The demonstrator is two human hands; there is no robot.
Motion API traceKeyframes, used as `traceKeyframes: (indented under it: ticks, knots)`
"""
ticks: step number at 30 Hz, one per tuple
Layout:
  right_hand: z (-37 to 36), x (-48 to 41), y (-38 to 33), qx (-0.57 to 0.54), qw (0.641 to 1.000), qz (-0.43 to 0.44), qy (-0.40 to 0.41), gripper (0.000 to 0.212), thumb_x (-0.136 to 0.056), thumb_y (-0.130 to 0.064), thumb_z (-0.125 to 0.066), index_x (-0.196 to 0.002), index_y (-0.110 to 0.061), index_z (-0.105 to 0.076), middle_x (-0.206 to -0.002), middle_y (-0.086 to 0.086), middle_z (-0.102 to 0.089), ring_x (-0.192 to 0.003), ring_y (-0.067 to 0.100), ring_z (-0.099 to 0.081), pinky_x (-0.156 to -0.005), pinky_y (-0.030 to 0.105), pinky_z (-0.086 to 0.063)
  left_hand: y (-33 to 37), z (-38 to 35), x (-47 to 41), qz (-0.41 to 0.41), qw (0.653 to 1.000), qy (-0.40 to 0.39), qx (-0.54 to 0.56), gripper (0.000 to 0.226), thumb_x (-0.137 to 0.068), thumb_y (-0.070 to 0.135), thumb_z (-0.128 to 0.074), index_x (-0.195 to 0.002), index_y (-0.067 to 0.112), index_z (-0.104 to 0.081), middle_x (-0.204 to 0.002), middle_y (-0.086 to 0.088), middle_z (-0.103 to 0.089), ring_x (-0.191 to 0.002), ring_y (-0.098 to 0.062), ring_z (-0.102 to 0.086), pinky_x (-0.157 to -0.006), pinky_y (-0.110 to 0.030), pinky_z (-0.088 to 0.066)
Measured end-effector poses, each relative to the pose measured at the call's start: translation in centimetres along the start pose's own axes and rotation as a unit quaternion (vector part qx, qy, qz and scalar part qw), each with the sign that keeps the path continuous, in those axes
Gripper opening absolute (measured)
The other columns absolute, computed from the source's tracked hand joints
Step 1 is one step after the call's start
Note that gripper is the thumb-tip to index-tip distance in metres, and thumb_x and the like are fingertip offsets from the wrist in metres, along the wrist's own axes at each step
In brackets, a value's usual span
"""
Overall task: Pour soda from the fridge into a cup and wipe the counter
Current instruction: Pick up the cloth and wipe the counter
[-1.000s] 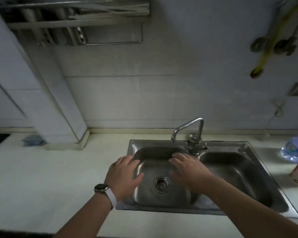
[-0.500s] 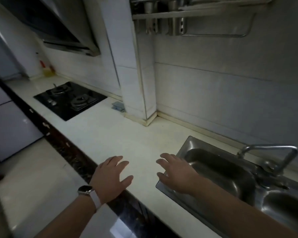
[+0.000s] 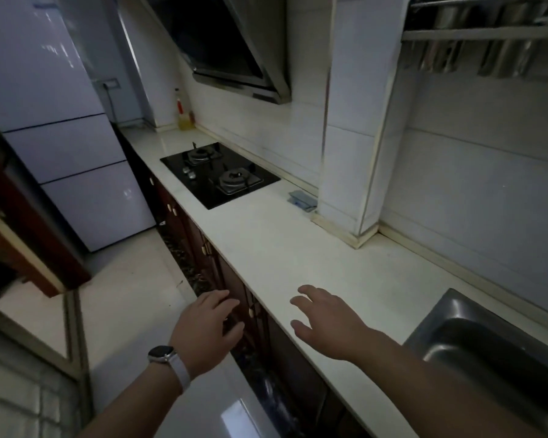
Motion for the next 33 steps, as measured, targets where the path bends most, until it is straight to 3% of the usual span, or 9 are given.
traceKeyframes:
  ticks: [13,18,25,33]
  knots:
    - [-2.2,-15.2,-9.3,-0.001,0.998,-0.053,-0.035,0.052,-0.097,-0.047,-0.042,-0.141,-0.02,-0.044,-0.157,0.003,-0.029,-0.138,0.024,-0.034,-0.109,0.035,-0.032,-18.4,1.2,-7.0,-0.011,0.999,0.012,0.035,0.052,-0.079,0.052,-0.047,-0.107,0.018,-0.074,-0.115,-0.006,-0.07,-0.104,-0.028,-0.066,-0.081,-0.042,-0.057]
    - [-1.9,-18.1,-7.8,0.013,0.995,-0.084,-0.045,0.053,-0.099,-0.048,-0.039,-0.146,-0.024,-0.038,-0.159,0.001,-0.025,-0.141,0.021,-0.031,-0.111,0.034,-0.03,-20.4,0.4,-10.4,-0.038,0.998,0.011,0.046,0.052,-0.079,0.051,-0.046,-0.107,0.017,-0.075,-0.114,-0.005,-0.07,-0.104,-0.027,-0.066,-0.082,-0.041,-0.057]
    - [-3.0,-22.6,-5.0,-0.021,0.992,-0.113,-0.055,0.052,-0.099,-0.049,-0.039,-0.146,-0.025,-0.038,-0.158,-0.002,-0.024,-0.14,0.018,-0.032,-0.111,0.033,-0.032,-21.5,-1.7,-15.9,-0.047,0.997,-0.023,0.056,0.052,-0.082,0.052,-0.047,-0.118,0.022,-0.07,-0.129,-0.002,-0.064,-0.12,-0.024,-0.056,-0.095,-0.04,-0.05]
    - [-3.4,-32.2,-0.3,-0.063,0.989,-0.12,-0.055,0.053,-0.099,-0.049,-0.039,-0.146,-0.024,-0.038,-0.158,-0.001,-0.024,-0.139,0.019,-0.033,-0.11,0.034,-0.033,-24.5,-4.2,-25.7,-0.047,0.996,-0.053,0.057,0.056,-0.081,0.054,-0.041,-0.115,0.021,-0.071,-0.129,-0.001,-0.063,-0.121,-0.023,-0.056,-0.097,-0.039,-0.05]
Point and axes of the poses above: each hand's wrist, its own x-axis away from the middle knuckle, its own z-axis out of the back of the hand, y = z × x, the point moved 5 cm from there along -x, towards the middle knuckle
